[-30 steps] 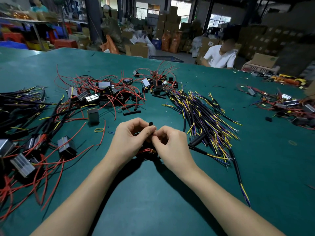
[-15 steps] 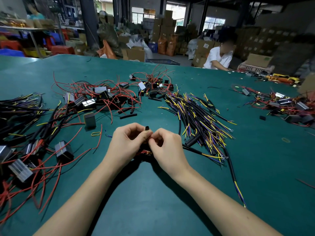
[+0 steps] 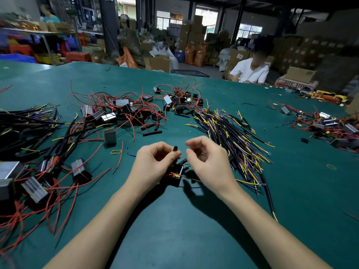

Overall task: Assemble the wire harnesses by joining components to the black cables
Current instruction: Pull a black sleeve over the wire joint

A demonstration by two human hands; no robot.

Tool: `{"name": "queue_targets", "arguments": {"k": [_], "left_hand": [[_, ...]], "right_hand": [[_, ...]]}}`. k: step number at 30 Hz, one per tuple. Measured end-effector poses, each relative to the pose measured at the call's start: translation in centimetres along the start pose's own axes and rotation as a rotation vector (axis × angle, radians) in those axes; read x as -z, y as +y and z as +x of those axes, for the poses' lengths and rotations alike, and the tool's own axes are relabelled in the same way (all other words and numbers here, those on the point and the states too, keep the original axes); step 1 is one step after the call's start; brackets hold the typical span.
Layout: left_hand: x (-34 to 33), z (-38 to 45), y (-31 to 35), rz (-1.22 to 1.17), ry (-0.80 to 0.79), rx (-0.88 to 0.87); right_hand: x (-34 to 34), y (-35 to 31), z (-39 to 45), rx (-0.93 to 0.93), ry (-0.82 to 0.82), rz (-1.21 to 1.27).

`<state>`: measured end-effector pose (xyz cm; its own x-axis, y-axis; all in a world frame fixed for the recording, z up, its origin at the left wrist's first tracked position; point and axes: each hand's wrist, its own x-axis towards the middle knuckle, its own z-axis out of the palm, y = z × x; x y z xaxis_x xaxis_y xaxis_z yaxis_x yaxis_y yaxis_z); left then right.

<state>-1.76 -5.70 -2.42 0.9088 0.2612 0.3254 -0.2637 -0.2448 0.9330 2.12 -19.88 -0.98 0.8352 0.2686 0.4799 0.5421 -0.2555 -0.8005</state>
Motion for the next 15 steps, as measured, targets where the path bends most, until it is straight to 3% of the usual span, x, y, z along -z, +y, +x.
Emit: {"name": "queue_targets", "arguments": {"k": [9,15], "left_hand": [[0.0,-0.2,0.0,0.048,-0.006,-0.054],[-0.1,-0.1,-0.2,0.072,-0.003,-0.047]], "right_hand": [[-0.1,-0.9,0.3,0.249,-0.054,-0.178],[0.8,-2.0,1.1,0.375,-0.201,-0.456]]}}
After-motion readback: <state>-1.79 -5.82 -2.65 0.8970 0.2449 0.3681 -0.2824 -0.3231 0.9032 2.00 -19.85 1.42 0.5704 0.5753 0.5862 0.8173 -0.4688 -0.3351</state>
